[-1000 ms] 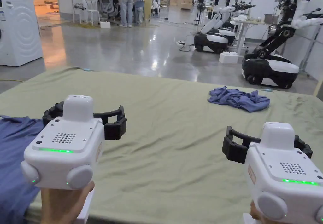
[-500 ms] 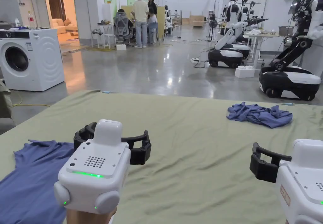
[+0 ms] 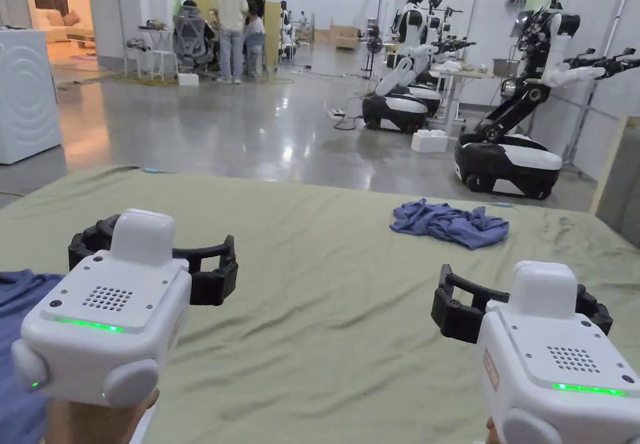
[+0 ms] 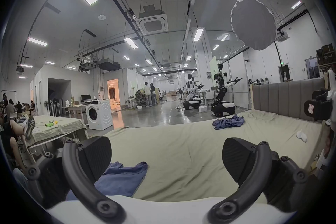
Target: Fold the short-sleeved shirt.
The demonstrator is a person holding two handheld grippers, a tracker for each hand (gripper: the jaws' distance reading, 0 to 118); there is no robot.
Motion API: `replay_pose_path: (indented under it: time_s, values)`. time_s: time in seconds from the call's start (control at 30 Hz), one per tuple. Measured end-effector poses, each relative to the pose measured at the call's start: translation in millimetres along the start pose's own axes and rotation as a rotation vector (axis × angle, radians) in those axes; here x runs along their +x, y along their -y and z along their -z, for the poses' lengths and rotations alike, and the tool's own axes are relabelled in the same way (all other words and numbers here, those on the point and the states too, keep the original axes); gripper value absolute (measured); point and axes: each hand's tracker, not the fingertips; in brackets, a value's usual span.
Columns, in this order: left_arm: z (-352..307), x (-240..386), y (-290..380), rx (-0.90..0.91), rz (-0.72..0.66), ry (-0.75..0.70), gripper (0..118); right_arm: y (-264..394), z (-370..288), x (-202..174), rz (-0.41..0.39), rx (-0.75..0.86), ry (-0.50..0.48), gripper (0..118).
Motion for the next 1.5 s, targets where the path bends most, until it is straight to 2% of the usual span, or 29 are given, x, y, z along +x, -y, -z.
replay_pose_path:
  time_s: [0.2, 0.5, 0.63, 0.67, 0.7, 0.73, 0.77, 0.8, 0.83, 0.87, 0.9, 0.97, 1.03, 1.13, 1.2, 1.3, 1.37, 1.47, 1.5]
  values:
    - [5, 0, 6, -0.017, -0.005, 0.009, 118, -1, 3, -4, -0.021, -0.002, -0.002, 118]
    - [7, -9, 11, -0.035, -0.039, 0.004, 118, -3, 6, -6, 0.007, -0.007, 0.0, 118]
    - [7, -11, 9, -0.033, -0.051, 0.0, 118, -1, 6, -8, -0.005, 0.003, 0.027, 118]
    - [7, -11, 8, -0.031, -0.053, -0.012, 118, -1, 5, -9, -0.01, 0.012, 0.04, 109]
    - [6, -10, 7, -0.031, -0.057, -0.027, 95, 0, 2, -9, -0.018, 0.029, 0.061, 66]
    - [4, -9, 5, -0.025, -0.059, -0.037, 27, -1, 0, -10, -0.033, 0.038, 0.058, 14]
    - [1, -6, 3, -0.005, -0.048, -0.047, 0, -3, -1, -11, -0.065, 0.046, 0.071, 3]
    - [3, -3, 1, -0.008, 0.002, -0.1, 0, -5, 2, -11, -0.093, 0.008, 0.104, 3]
    - [4, -7, -4, -0.053, 0.051, -0.235, 0, -6, 4, -10, -0.062, 0.006, 0.103, 3]
    - [9, -13, -8, -0.005, -0.059, -0.076, 0, -7, 4, -1, 0.02, -0.016, 0.025, 3]
    - [9, -16, -6, -0.019, -0.124, 0.037, 0, -9, 5, 4, 0.058, -0.041, -0.01, 3]
    - [4, -8, -5, -0.012, -0.045, -0.013, 0, -13, 5, 8, 0.049, -0.044, 0.041, 3]
    - [-3, 0, -3, 0.024, 0.009, -0.025, 0, -10, 4, 9, 0.027, -0.014, 0.05, 2]
    - [-6, 1, -7, 0.014, 0.003, -0.024, 0, -12, 7, 0, -0.032, -0.025, 0.018, 2]
    - [-4, -6, -10, 0.004, -0.005, -0.022, 0, -15, 13, -9, -0.016, -0.04, -0.026, 2]
    - [-9, -30, -16, 0.003, 0.003, -0.066, 0, -26, 28, -43, 0.002, -0.04, -0.095, 2]
    - [-15, -58, -20, -0.034, 0.048, -0.106, 0, -36, 38, -79, 0.022, -0.038, -0.194, 2]
    - [-38, -102, -18, -0.039, 0.157, -0.239, 0, -45, 45, -144, 0.01, -0.032, -0.358, 2]
    - [-44, -117, -18, -0.059, 0.167, -0.243, 0, -46, 46, -162, 0.009, -0.036, -0.413, 2]
